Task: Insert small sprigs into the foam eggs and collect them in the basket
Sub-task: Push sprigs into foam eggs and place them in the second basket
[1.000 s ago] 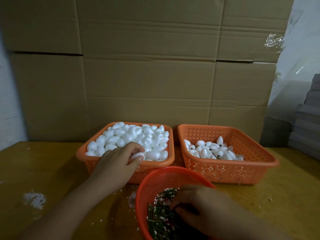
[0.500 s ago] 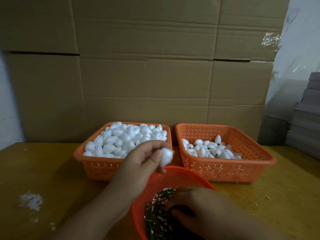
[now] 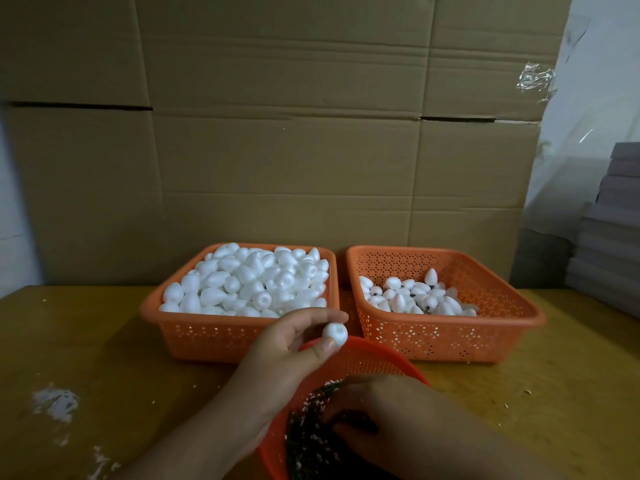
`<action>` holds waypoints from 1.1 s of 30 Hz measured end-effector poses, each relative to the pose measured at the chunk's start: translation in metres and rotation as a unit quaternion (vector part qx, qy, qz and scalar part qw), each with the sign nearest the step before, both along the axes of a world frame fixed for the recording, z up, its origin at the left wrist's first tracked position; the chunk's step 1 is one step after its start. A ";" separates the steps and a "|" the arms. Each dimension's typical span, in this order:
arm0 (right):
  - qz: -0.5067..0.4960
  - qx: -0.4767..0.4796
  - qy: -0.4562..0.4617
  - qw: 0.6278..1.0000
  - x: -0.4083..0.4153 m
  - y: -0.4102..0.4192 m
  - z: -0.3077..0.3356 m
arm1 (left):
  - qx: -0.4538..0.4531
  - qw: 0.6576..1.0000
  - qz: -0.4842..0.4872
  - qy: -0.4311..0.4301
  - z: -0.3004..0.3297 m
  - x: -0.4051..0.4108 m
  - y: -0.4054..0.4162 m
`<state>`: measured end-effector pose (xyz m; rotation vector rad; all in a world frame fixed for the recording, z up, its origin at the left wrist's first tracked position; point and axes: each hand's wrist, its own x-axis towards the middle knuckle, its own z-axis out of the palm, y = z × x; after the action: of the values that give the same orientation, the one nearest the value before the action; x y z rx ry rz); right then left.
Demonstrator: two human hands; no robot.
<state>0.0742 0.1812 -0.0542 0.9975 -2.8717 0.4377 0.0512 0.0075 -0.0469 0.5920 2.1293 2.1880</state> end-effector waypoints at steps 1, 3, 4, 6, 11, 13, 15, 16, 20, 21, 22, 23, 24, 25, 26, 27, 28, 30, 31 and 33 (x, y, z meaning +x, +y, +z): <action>-0.002 0.002 -0.003 1.000 -0.001 0.000 -0.001 | 0.002 1.000 0.001 0.004 0.000 0.000 0.000; -0.008 0.010 -0.005 1.000 -0.002 0.002 -0.003 | 0.005 1.000 -0.005 0.008 -0.001 -0.001 0.000; -0.010 0.012 -0.008 1.000 -0.003 0.002 -0.004 | 0.003 1.000 -0.011 0.009 -0.001 -0.002 0.000; -0.014 0.015 -0.015 1.000 -0.004 0.002 -0.005 | 0.003 1.000 -0.021 0.011 -0.002 -0.002 0.000; -0.020 0.017 -0.037 0.999 -0.004 0.002 -0.004 | -0.005 0.999 -0.027 0.023 -0.005 -0.005 -0.001; -0.022 0.008 -0.027 0.999 -0.004 0.002 -0.003 | -0.018 0.999 -0.024 0.030 -0.005 -0.005 -0.002; -0.032 -0.020 -0.014 0.999 -0.003 0.001 -0.004 | -0.033 0.999 -0.019 0.036 -0.004 -0.005 -0.002; -0.038 -0.032 -0.009 0.999 -0.003 0.001 -0.004 | -0.038 0.998 -0.017 0.038 -0.004 -0.005 -0.002; -0.069 -0.160 0.016 0.985 -0.004 0.002 -0.003 | -0.043 0.998 -0.011 0.039 -0.006 -0.005 -0.002; -0.082 -0.208 0.032 0.974 -0.005 0.003 -0.003 | -0.044 0.998 -0.004 0.038 -0.007 -0.005 -0.002; -0.100 -0.253 0.048 0.961 -0.006 0.004 -0.003 | -0.045 0.998 0.006 0.036 -0.007 -0.006 -0.001; -0.118 -0.300 0.055 0.945 -0.007 0.005 -0.003 | -0.047 0.998 0.015 0.032 -0.007 -0.006 0.000; -0.131 -0.347 0.052 0.927 -0.008 0.006 -0.003 | -0.048 0.998 0.022 0.030 -0.007 -0.006 0.001; -0.140 -0.386 0.042 0.911 -0.009 0.007 -0.002 | -0.052 0.998 0.026 0.031 -0.007 -0.005 0.003; -0.146 -0.411 0.033 0.899 -0.010 0.007 -0.001 | -0.055 0.998 0.025 0.035 -0.007 -0.005 0.003; -0.150 -0.424 0.025 0.893 -0.010 0.007 0.000 | -0.056 0.997 0.019 0.039 -0.006 -0.004 0.004; -0.153 -0.430 0.018 0.890 -0.010 0.006 0.001 | -0.052 0.998 0.013 0.041 -0.007 -0.004 0.004; -0.155 -0.431 0.008 0.889 -0.009 0.005 0.002 | -0.030 0.999 0.002 0.035 -0.009 -0.006 0.003; -0.156 -0.428 0.004 0.890 -0.008 0.005 0.002 | -0.018 0.999 -0.002 0.029 -0.010 -0.007 0.003; -0.156 -0.412 0.001 0.898 -0.008 0.004 0.001 | -0.006 1.000 -0.007 0.023 -0.011 -0.008 0.001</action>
<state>0.0659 0.1853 -0.0530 0.3684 -2.3369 1.4257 0.0428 0.0086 -0.0583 0.6613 2.1516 2.1736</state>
